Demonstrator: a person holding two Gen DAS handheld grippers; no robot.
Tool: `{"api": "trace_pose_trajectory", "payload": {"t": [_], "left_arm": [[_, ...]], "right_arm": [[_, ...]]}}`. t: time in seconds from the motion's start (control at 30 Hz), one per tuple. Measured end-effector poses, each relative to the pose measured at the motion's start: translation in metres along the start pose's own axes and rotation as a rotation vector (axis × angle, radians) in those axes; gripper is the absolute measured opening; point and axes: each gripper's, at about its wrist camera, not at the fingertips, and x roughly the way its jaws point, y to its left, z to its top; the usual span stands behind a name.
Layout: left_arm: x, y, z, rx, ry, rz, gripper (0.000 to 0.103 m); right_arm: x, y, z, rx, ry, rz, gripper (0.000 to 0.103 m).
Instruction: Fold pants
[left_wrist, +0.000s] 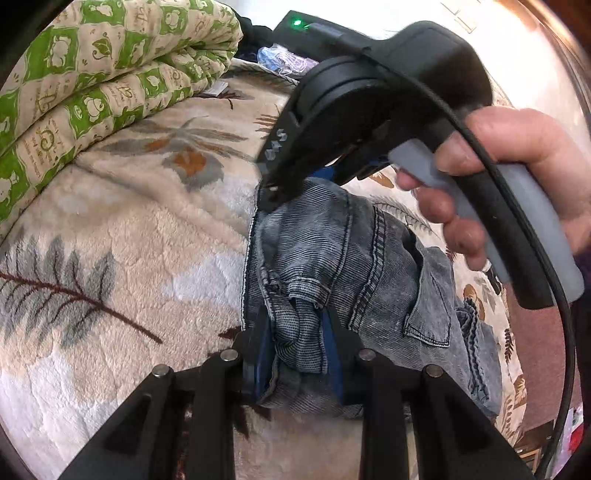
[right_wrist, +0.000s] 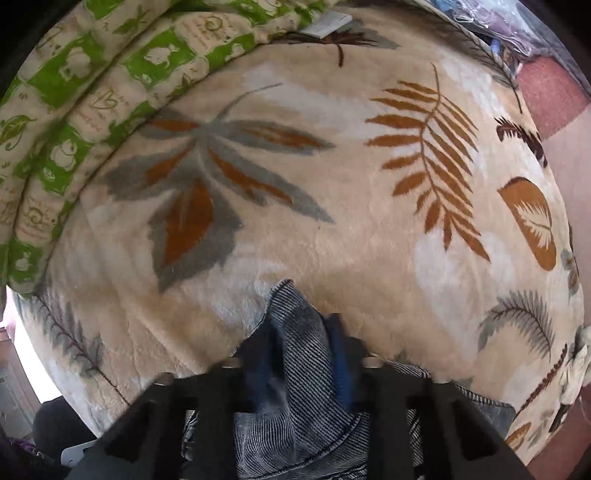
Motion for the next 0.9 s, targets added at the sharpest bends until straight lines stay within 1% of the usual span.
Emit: {"api": "trace_pose_trajectory", "payload": {"t": [0.07,0.13,0.27,0.33,0.4,0.47,0.5,0.53,0.67,0.7,0.83,0.9], "left_arm": [[0.0,0.002,0.001,0.006,0.0,-0.004,0.028],[-0.002,0.001,0.002,0.02,-0.011,-0.01,0.028],[-0.005,-0.008,0.002,0.055,-0.037,-0.017,0.028],[-0.007,-0.014,0.001,0.078,-0.054,-0.025,0.028],[-0.011,-0.021,0.0,0.109,-0.076,-0.038,0.028],[-0.013,-0.028,-0.002,0.143,-0.093,-0.048,0.028],[-0.014,-0.031,-0.003,0.156,-0.1,-0.052,0.028],[-0.015,-0.037,-0.005,0.177,-0.11,-0.059,0.028],[-0.019,-0.058,-0.013,0.245,-0.133,-0.077,0.028],[-0.02,-0.068,-0.016,0.274,-0.14,-0.079,0.028],[-0.022,-0.105,-0.032,0.372,-0.164,-0.1,0.028],[-0.022,-0.125,-0.04,0.407,-0.164,-0.124,0.028]], "right_arm": [[-0.007,-0.002,-0.006,0.004,-0.017,-0.018,0.011],[-0.019,-0.005,-0.013,0.014,-0.047,-0.023,0.01],[-0.045,-0.016,-0.036,0.062,-0.139,0.009,0.008],[-0.06,-0.025,-0.05,0.104,-0.201,0.029,0.008],[-0.072,-0.034,-0.059,0.138,-0.249,0.043,0.008],[-0.088,-0.042,-0.068,0.174,-0.31,0.055,0.008],[-0.095,-0.048,-0.079,0.197,-0.349,0.062,0.008],[-0.097,-0.05,-0.081,0.21,-0.37,0.068,0.008],[-0.114,-0.076,-0.126,0.3,-0.485,0.107,0.008],[-0.115,-0.083,-0.135,0.321,-0.507,0.116,0.008],[-0.126,-0.118,-0.193,0.438,-0.618,0.171,0.008],[-0.13,-0.132,-0.218,0.488,-0.663,0.197,0.008]]}}
